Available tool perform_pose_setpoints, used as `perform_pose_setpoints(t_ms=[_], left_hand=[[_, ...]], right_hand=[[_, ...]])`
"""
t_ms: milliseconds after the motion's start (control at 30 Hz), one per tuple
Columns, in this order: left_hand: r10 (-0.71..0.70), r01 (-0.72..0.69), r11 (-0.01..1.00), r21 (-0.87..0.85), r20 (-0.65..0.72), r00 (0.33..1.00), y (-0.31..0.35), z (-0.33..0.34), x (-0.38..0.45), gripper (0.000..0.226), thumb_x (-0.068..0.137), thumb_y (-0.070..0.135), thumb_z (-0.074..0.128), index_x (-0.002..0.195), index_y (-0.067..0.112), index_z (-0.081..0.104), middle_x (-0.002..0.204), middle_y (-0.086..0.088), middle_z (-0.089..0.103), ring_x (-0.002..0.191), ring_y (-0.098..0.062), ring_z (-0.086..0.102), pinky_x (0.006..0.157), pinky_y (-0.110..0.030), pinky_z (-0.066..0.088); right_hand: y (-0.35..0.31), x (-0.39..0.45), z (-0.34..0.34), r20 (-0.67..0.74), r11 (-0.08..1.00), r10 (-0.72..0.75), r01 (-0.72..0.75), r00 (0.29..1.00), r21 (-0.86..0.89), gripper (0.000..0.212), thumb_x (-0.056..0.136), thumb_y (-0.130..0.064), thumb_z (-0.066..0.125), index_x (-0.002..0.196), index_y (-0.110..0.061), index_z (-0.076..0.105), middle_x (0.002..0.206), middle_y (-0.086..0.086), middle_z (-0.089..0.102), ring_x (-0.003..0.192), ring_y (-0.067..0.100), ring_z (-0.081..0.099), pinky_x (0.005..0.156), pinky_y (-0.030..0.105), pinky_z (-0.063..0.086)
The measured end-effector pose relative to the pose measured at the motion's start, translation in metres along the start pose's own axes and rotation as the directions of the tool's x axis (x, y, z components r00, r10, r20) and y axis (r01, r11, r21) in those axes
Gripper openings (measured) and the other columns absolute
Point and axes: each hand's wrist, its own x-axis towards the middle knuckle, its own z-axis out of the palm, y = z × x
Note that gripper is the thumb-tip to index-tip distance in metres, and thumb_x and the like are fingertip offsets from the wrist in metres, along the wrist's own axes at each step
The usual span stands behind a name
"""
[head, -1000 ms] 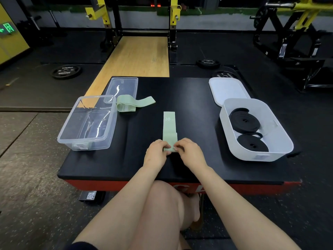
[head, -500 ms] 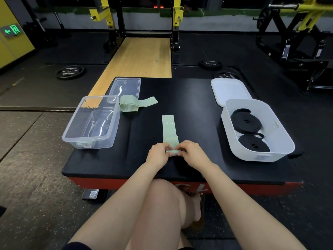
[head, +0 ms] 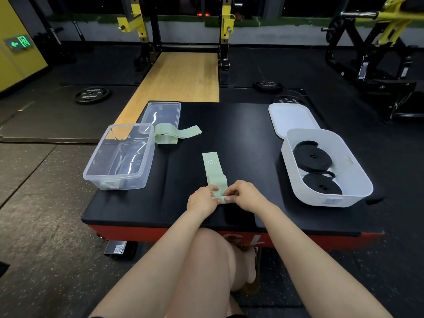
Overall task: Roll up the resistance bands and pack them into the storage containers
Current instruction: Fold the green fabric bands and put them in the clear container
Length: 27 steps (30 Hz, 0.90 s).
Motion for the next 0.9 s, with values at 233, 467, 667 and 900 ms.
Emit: perform_pose_setpoints(t_ms=[233, 467, 667, 900], left_hand=[[-0.032, 0.055, 0.99, -0.13, 0.17, 0.985, 0.001, -0.01, 0.008, 0.07, 0.091, 0.024, 0.059, 0.149, 0.016, 0.02, 0.127, -0.004, 0.054, 0.11, -0.022, 0.053, 0.088, -0.034, 0.048], [-0.025, 0.023, 1.0, 0.021, 0.103, 0.994, 0.006, -0.005, 0.006, 0.063, 0.092, 0.027, 0.056, 0.146, 0.014, 0.027, 0.135, -0.007, 0.049, 0.123, -0.024, 0.047, 0.099, -0.034, 0.042], [-0.03, 0.029, 0.999, -0.014, -0.088, 0.996, 0.003, -0.005, 0.004, 0.054, 0.085, 0.028, 0.066, 0.134, 0.019, 0.045, 0.13, -0.004, 0.036, 0.114, -0.021, 0.049, 0.086, -0.032, 0.045], [-0.157, 0.105, 0.943, -0.315, -0.142, 0.977, -0.003, -0.006, 0.011, 0.035, 0.089, 0.022, 0.059, 0.124, 0.016, 0.056, 0.12, -0.001, 0.061, 0.111, -0.018, 0.056, 0.086, -0.03, 0.044]], right_hand=[[0.001, 0.001, 0.002, -0.012, 1.0, -0.023, 0.023, 1.0, -0.014, 0.016, 0.089, -0.02, 0.065, 0.102, -0.013, 0.071, 0.099, -0.005, 0.05, 0.088, 0.011, 0.049, 0.079, 0.023, 0.037], [0.004, 0.0, 0.005, -0.042, 0.999, -0.033, 0.034, 0.999, 0.009, 0.008, 0.089, -0.019, 0.065, 0.095, -0.016, 0.069, 0.096, -0.006, 0.052, 0.084, 0.011, 0.05, 0.077, 0.022, 0.037], [0.002, 0.003, 0.005, -0.037, 0.999, -0.01, 0.012, 0.999, 0.037, 0.013, 0.09, -0.018, 0.064, 0.098, -0.013, 0.072, 0.097, -0.005, 0.053, 0.088, 0.012, 0.049, 0.078, 0.023, 0.036], [0.005, 0.003, 0.008, -0.066, 0.999, -0.009, 0.012, 0.998, 0.045, 0.01, 0.089, -0.018, 0.064, 0.095, -0.013, 0.071, 0.094, -0.006, 0.052, 0.085, 0.011, 0.049, 0.077, 0.021, 0.035]])
